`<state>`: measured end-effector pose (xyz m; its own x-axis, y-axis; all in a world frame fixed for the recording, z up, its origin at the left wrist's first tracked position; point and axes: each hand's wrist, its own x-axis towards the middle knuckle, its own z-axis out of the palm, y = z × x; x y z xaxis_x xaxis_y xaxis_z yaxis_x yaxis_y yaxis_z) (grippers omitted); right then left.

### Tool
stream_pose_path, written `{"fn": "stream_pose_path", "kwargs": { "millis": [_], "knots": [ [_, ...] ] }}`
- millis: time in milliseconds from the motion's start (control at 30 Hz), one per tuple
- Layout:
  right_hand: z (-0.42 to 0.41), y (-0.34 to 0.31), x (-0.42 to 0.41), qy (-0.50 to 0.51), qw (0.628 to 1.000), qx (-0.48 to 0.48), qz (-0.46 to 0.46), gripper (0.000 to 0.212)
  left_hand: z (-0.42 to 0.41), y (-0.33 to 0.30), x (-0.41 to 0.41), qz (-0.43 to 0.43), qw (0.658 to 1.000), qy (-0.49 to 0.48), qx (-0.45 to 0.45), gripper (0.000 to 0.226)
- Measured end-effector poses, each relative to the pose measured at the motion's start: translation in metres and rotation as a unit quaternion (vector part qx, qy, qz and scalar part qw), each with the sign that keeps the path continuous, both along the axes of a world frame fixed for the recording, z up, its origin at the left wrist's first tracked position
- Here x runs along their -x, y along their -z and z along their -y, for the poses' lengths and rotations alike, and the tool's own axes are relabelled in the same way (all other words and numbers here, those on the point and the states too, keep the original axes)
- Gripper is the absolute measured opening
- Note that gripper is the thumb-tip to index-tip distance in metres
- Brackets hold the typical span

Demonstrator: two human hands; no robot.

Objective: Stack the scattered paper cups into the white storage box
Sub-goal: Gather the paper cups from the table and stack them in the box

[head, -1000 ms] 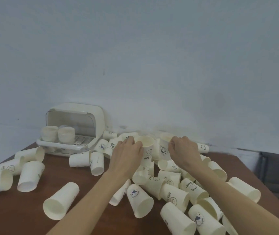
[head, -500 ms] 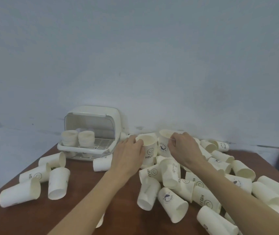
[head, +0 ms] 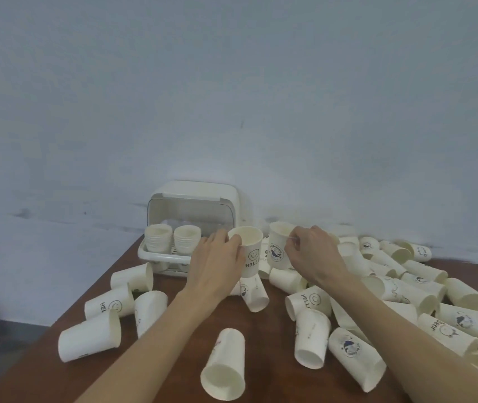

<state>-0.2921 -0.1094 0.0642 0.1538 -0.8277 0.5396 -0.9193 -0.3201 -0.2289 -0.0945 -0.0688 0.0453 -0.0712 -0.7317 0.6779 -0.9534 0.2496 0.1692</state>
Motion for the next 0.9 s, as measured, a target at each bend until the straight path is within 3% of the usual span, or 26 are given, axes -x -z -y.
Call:
{"fn": "stream_pose_path", "kwargs": {
  "millis": [900],
  "knots": [
    [0.043, 0.003, -0.179, -0.013, 0.999, -0.036, 0.031, 0.027, 0.028, 0.007, -0.162, -0.009, 0.999, -0.043, -0.012, 0.021]
  ]
}}
